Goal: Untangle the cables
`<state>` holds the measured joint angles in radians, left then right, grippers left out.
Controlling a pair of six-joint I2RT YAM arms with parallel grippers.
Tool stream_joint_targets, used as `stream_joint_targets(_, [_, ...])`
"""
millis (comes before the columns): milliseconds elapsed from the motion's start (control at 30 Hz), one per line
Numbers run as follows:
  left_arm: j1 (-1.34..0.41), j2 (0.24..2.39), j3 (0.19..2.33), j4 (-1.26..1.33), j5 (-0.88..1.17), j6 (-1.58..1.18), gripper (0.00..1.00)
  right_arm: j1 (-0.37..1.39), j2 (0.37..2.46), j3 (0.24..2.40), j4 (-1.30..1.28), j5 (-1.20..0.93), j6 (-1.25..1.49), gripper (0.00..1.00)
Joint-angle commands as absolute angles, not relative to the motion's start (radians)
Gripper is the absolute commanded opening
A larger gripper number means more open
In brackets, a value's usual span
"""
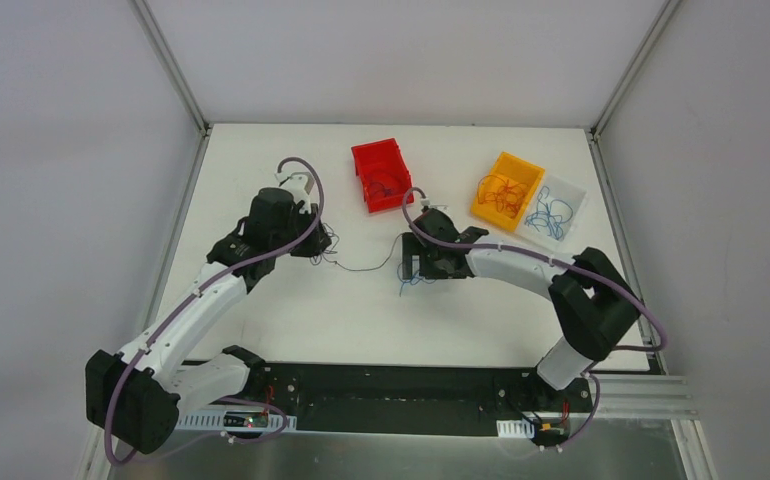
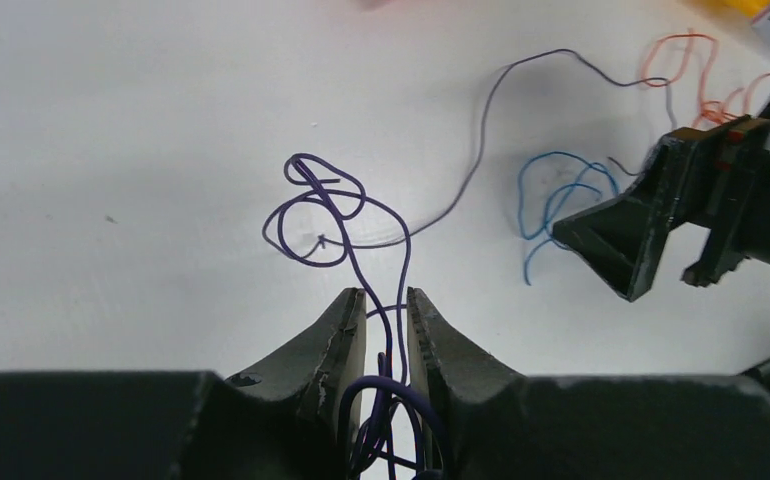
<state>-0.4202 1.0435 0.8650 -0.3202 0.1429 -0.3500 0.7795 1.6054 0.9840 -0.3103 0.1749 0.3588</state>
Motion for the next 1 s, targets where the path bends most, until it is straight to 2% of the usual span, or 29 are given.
stream_joint_targets(0, [-0.426,1.020,0.780,-0.186,-0.031,-0.346,0.22,0.802,1.667,1.076,-0.423,0.344,0.430,0.98])
stream_joint_targets(133, [-0.426,0.967,0.663,-0.067,-0.111,-0.348,0.24,0.819,1.708,1.081,-0.421,0.357,0.423,0.97])
stream_joint_targets(167, [-0.426,0.958,0.637,-0.038,-0.119,-0.345,0.24,0.821,1.714,1.083,-0.418,0.354,0.422,0.95])
stream_joint_targets(200, [-0.426,0.955,0.617,-0.015,-0.125,-0.339,0.24,0.826,1.721,1.086,-0.421,0.353,0.421,0.88])
stream_joint_targets(233, [-0.426,0.953,0.599,-0.006,-0.129,-0.336,0.25,0.827,1.727,1.090,-0.423,0.348,0.420,0.80])
stream_joint_targets(267, [-0.426,0.956,0.585,0.025,-0.132,-0.332,0.24,0.828,1.729,1.091,-0.424,0.340,0.419,0.68])
stream_joint_targets(333, [-0.426,0.961,0.556,0.059,-0.137,-0.318,0.24,0.827,1.711,1.083,-0.427,0.329,0.419,0.31])
stream_joint_targets(367, [-0.426,0.963,0.541,0.078,-0.137,-0.312,0.24,0.827,1.688,1.070,-0.421,0.324,0.420,0.17])
stream_joint_targets(433, [-0.426,0.959,0.509,0.126,-0.137,-0.304,0.24,0.817,1.613,1.036,-0.400,0.307,0.425,0.01])
stream_joint_targets(700, [-0.427,0.936,0.452,0.192,-0.151,-0.310,0.24,0.596,1.308,1.036,-0.449,0.169,0.409,0.00])
stream_joint_targets(967, [-0.426,0.950,0.463,0.192,-0.132,-0.315,0.24,0.308,1.215,1.086,-0.499,0.297,0.435,0.00])
